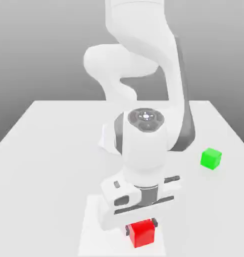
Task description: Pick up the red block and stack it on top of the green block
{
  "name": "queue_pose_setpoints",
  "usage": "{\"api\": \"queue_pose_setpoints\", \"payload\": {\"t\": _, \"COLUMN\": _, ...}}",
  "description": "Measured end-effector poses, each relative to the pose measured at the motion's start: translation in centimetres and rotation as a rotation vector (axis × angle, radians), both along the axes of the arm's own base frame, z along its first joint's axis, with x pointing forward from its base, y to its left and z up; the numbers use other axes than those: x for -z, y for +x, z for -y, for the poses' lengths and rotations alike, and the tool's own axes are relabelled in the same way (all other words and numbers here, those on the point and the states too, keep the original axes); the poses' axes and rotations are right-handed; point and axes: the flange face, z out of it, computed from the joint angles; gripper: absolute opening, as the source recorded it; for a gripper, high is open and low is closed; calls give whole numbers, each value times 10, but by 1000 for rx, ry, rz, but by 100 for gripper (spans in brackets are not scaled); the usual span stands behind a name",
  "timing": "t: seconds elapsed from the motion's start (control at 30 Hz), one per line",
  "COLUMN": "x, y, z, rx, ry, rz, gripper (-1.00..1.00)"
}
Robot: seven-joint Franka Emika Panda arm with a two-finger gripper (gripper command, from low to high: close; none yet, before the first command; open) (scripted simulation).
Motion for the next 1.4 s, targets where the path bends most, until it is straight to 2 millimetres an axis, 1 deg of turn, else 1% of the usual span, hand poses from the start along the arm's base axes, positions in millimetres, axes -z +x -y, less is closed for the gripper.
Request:
{"api": "queue_pose_setpoints", "payload": {"t": 0.03, "x": 0, "y": 0, "z": 0, "rx": 0, "ry": 0, "rz": 0, "gripper": -100}}
{"api": "queue_pose_setpoints", "payload": {"t": 0.07, "x": 4, "y": 0, "z": 0, "rx": 0, "ry": 0, "rz": 0, "gripper": -100}}
{"api": "queue_pose_setpoints", "payload": {"t": 0.1, "x": 1, "y": 0, "z": 0, "rx": 0, "ry": 0, "rz": 0, "gripper": -100}}
{"api": "queue_pose_setpoints", "payload": {"t": 0.17, "x": -17, "y": 1, "z": 0, "rx": -1, "ry": 0, "rz": 0, "gripper": -100}}
{"api": "queue_pose_setpoints", "payload": {"t": 0.27, "x": -52, "y": 0, "z": -1, "rx": -1, "ry": 1, "rz": 0, "gripper": -100}}
{"api": "queue_pose_setpoints", "payload": {"t": 0.3, "x": -59, "y": -5, "z": -13, "rx": -5, "ry": 8, "rz": -1, "gripper": -100}}
{"api": "queue_pose_setpoints", "payload": {"t": 0.37, "x": -68, "y": -21, "z": -54, "rx": -24, "ry": 30, "rz": -5, "gripper": -100}}
{"api": "queue_pose_setpoints", "payload": {"t": 0.4, "x": -71, "y": -32, "z": -78, "rx": -44, "ry": 40, "rz": -7, "gripper": -100}}
{"api": "queue_pose_setpoints", "payload": {"t": 0.43, "x": -75, "y": -46, "z": -106, "rx": -72, "ry": 48, "rz": -11, "gripper": -100}}
{"api": "queue_pose_setpoints", "payload": {"t": 0.47, "x": -78, "y": -61, "z": -129, "rx": -92, "ry": 56, "rz": -14, "gripper": -100}}
{"api": "queue_pose_setpoints", "payload": {"t": 0.5, "x": -81, "y": -76, "z": -149, "rx": -109, "ry": 61, "rz": -18, "gripper": -100}}
{"api": "queue_pose_setpoints", "payload": {"t": 0.57, "x": -87, "y": -108, "z": -184, "rx": -136, "ry": 69, "rz": -25, "gripper": -100}}
{"api": "queue_pose_setpoints", "payload": {"t": 0.6, "x": -90, "y": -124, "z": -198, "rx": -146, "ry": 71, "rz": -28, "gripper": -100}}
{"api": "queue_pose_setpoints", "payload": {"t": 0.67, "x": -94, "y": -155, "z": -219, "rx": -153, "ry": 71, "rz": -32, "gripper": -100}}
{"api": "queue_pose_setpoints", "payload": {"t": 0.8, "x": -100, "y": -218, "z": -249, "rx": -169, "ry": 55, "rz": -32, "gripper": -100}}
{"api": "queue_pose_setpoints", "payload": {"t": 0.9, "x": -100, "y": -271, "z": -265, "rx": -196, "ry": 32, "rz": -23, "gripper": -100}}
{"api": "queue_pose_setpoints", "payload": {"t": 0.97, "x": -99, "y": -305, "z": -270, "rx": -213, "ry": 13, "rz": -10, "gripper": -100}}
{"api": "queue_pose_setpoints", "payload": {"t": 1.0, "x": -96, "y": -314, "z": -271, "rx": -217, "ry": 6, "rz": -4, "gripper": -100}}
{"api": "queue_pose_setpoints", "payload": {"t": 1.07, "x": -86, "y": -320, "z": -272, "rx": -219, "ry": -1, "rz": 4, "gripper": -100}}
{"api": "queue_pose_setpoints", "payload": {"t": 1.2, "x": -60, "y": -321, "z": -273, "rx": -219, "ry": -4, "rz": 10, "gripper": -100}}
{"api": "queue_pose_setpoints", "payload": {"t": 1.3, "x": -37, "y": -319, "z": -270, "rx": -210, "ry": -1, "rz": 5, "gripper": -100}}
{"api": "queue_pose_setpoints", "payload": {"t": 1.33, "x": -33, "y": -320, "z": -270, "rx": -211, "ry": 0, "rz": 3, "gripper": 100}}
{"api": "queue_pose_setpoints", "payload": {"t": 1.4, "x": -33, "y": -321, "z": -270, "rx": -213, "ry": 0, "rz": 3, "gripper": 100}}
